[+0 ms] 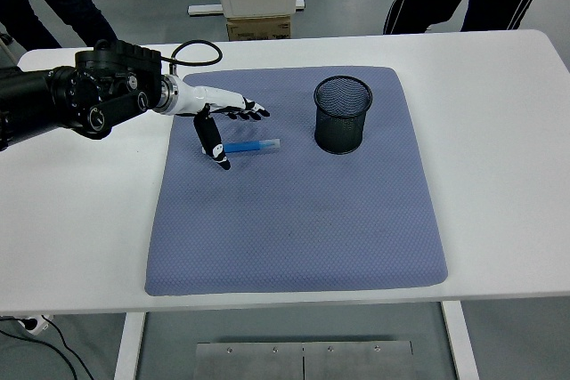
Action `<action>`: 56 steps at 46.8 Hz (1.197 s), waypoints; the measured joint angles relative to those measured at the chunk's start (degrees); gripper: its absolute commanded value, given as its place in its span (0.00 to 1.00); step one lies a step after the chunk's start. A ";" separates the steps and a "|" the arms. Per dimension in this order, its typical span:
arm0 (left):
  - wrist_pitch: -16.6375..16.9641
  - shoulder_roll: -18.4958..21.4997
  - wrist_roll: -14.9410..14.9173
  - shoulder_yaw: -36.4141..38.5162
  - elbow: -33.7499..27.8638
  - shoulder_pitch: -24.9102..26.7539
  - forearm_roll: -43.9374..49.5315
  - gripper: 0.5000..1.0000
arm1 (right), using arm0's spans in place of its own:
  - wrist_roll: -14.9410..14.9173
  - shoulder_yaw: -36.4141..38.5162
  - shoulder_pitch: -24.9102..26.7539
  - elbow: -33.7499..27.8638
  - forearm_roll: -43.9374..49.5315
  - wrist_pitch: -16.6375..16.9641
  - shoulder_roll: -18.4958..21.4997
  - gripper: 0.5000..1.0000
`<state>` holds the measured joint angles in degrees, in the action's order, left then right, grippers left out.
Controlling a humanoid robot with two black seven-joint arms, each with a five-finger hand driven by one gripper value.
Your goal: Left hand places marker in pen holder
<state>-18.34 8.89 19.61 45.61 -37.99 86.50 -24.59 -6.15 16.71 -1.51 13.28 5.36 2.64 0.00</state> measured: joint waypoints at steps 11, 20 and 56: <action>-0.29 -0.54 -0.06 0.08 0.03 -0.01 -1.52 0.72 | -0.03 0.03 0.01 0.01 0.00 0.00 0.00 1.00; -0.30 -0.88 -0.08 0.09 0.03 -0.01 -2.17 0.67 | -0.04 0.02 -0.04 0.04 0.00 0.00 0.00 1.00; -0.21 -2.22 -0.10 0.10 0.00 -0.53 -3.10 0.42 | -0.01 0.01 0.02 0.00 0.00 0.00 0.00 1.00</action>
<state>-18.54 6.67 19.51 45.71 -38.00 85.97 -27.69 -6.16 16.72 -1.49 13.28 5.36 2.64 0.00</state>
